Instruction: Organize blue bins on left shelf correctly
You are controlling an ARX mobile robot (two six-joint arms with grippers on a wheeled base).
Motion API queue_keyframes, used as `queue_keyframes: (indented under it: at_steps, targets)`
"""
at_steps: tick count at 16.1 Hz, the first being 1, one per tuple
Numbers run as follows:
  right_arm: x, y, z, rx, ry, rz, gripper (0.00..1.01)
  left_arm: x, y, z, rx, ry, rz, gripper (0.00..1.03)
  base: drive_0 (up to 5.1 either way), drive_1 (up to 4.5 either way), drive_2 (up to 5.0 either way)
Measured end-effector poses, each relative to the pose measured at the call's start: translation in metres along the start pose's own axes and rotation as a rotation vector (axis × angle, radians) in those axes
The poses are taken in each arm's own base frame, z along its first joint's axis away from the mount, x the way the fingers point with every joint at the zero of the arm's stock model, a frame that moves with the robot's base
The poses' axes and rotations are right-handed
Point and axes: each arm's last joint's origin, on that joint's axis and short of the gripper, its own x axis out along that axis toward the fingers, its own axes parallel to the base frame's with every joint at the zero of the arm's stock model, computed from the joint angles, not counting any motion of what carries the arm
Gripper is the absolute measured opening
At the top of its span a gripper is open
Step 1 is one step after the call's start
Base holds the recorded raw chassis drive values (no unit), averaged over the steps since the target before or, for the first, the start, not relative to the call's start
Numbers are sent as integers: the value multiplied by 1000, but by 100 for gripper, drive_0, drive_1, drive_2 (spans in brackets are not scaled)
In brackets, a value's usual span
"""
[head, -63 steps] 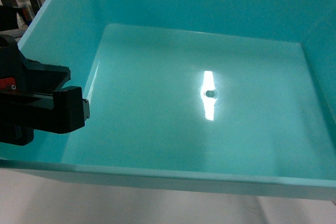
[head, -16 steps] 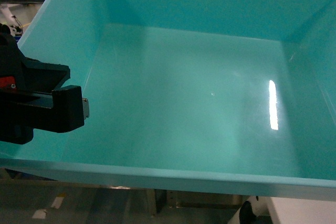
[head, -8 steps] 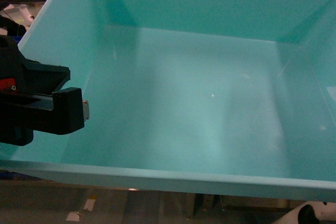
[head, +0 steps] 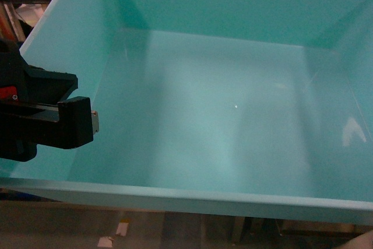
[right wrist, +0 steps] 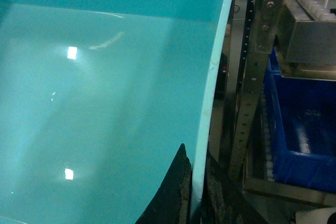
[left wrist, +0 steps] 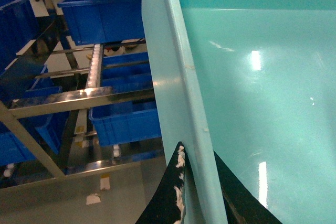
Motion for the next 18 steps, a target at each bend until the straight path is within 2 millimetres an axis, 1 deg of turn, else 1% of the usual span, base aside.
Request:
queue_keyframes:
  at_steps: [18]
  targets:
    - [0, 0, 0, 0, 1, 0, 3, 0, 0, 0, 0, 2, 1, 6, -501, 244, 244]
